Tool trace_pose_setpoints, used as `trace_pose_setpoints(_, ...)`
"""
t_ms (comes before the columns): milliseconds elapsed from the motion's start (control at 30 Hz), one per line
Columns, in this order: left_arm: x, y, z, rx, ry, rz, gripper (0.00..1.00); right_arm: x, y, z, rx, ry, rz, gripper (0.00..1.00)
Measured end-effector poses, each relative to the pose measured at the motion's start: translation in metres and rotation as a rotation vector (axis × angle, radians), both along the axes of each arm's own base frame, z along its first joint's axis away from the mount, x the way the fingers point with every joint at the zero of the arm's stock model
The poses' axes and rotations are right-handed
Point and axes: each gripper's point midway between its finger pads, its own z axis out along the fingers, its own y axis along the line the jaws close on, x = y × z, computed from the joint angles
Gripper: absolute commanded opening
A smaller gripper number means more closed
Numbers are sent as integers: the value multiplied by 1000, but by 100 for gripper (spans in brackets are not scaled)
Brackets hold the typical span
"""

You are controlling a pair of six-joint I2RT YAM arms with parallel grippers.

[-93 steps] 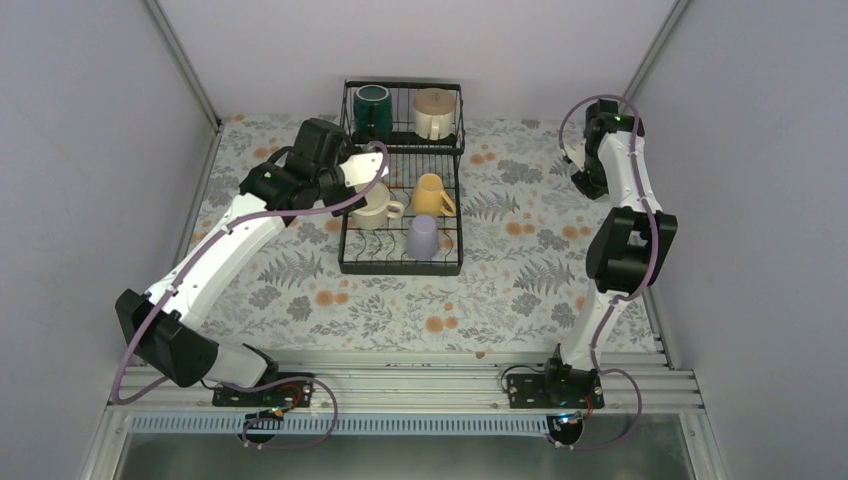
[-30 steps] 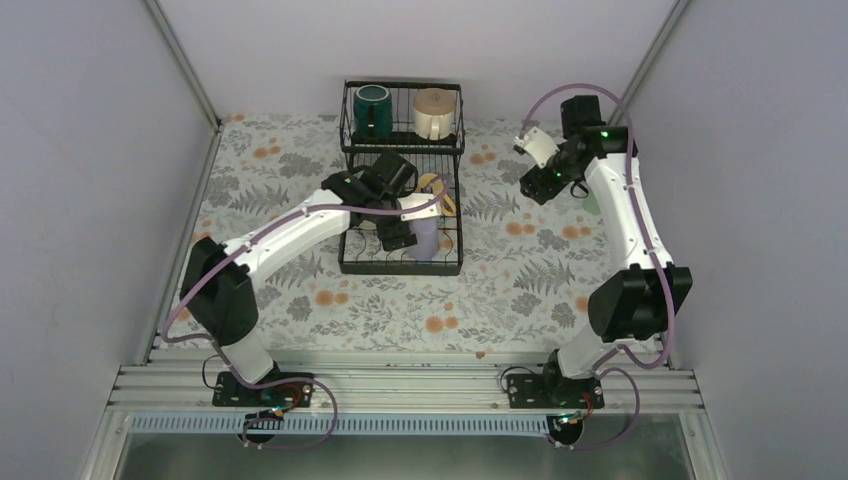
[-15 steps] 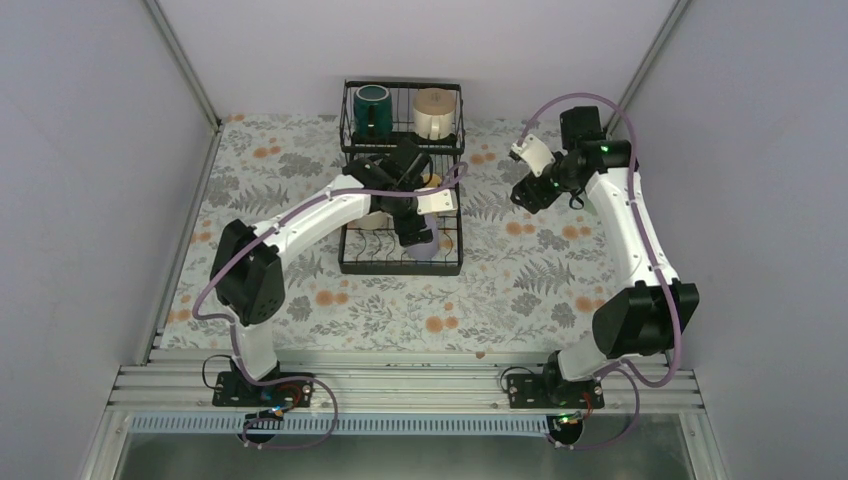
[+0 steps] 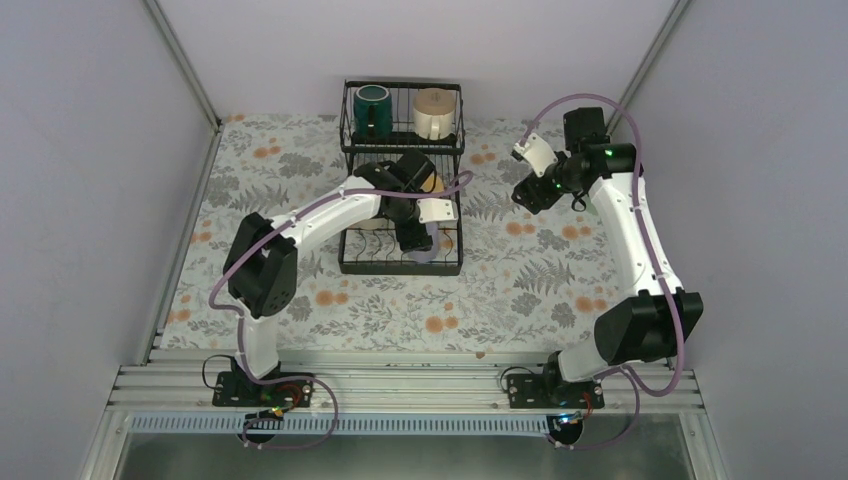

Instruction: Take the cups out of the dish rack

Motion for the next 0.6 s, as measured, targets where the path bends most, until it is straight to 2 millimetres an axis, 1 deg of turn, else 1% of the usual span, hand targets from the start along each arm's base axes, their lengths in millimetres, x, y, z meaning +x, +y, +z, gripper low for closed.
trace_pose_setpoints(100, -4, 0, -8, 8, 29, -9, 76, 0, 0, 0, 2, 1, -3, 75)
trace_pose_setpoints(167, -6, 0, -13, 15, 48, -15, 67, 0, 0, -1, 2, 4, -9, 75)
trace_pose_setpoints(200, -7, 0, -16, 18, 58, -18, 64, 0, -1, -1, 2, 3, -14, 75)
trace_pose_setpoints(300, -8, -2, -15, 9, 62, -30, 55, 2, -3, -1, -3, 1, -36, 75)
trace_pose_setpoints(433, -9, -4, -15, 4, 69, -35, 49, 5, -6, 0, -6, -5, -60, 75)
trace_pose_setpoints(600, -9, -3, -15, 5, 69, -35, 46, 3, -9, -3, -12, -4, -84, 75)
